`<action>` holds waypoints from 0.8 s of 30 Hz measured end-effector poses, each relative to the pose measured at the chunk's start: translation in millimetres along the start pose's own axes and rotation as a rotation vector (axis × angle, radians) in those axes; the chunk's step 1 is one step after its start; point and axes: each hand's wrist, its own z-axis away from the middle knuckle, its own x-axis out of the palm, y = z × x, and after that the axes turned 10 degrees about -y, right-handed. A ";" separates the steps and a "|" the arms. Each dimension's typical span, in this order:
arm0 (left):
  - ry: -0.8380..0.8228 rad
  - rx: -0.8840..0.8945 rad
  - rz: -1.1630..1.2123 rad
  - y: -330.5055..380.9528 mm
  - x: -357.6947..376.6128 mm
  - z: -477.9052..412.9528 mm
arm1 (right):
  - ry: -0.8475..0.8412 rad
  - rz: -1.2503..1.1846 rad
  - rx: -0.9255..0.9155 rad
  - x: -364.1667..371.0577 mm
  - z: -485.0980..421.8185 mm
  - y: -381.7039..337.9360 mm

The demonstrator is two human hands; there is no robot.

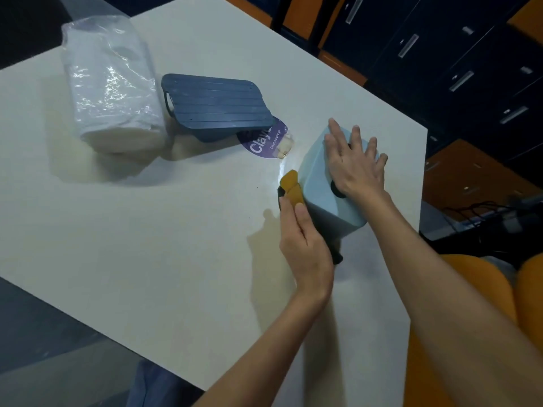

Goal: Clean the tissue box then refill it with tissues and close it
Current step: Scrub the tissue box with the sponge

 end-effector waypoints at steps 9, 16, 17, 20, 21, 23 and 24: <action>0.054 -0.017 -0.047 -9.3 -4.0 -25.6 | 0.010 0.003 -0.004 2.2 -1.1 -0.2; -0.032 0.157 -0.014 15.6 6.7 -2.2 | 0.003 -0.029 -0.005 1.4 -1.5 -0.4; -0.053 0.181 -0.032 14.6 6.2 -10.0 | 0.004 -0.034 -0.004 1.4 -1.7 -0.4; -0.044 0.105 -0.056 2.2 -6.2 -28.5 | 0.002 -0.019 0.001 0.7 -1.5 -1.4; -0.034 0.052 -0.058 -1.6 -10.8 -30.3 | -0.004 -0.018 0.003 -0.1 -1.1 -1.3; -0.052 -0.027 -0.084 -4.3 -20.8 -31.1 | -0.014 -0.016 0.002 -1.7 0.4 -1.2; -0.071 -0.060 -0.084 -3.4 -26.8 -34.1 | -0.015 -0.014 -0.003 -2.6 0.8 -1.3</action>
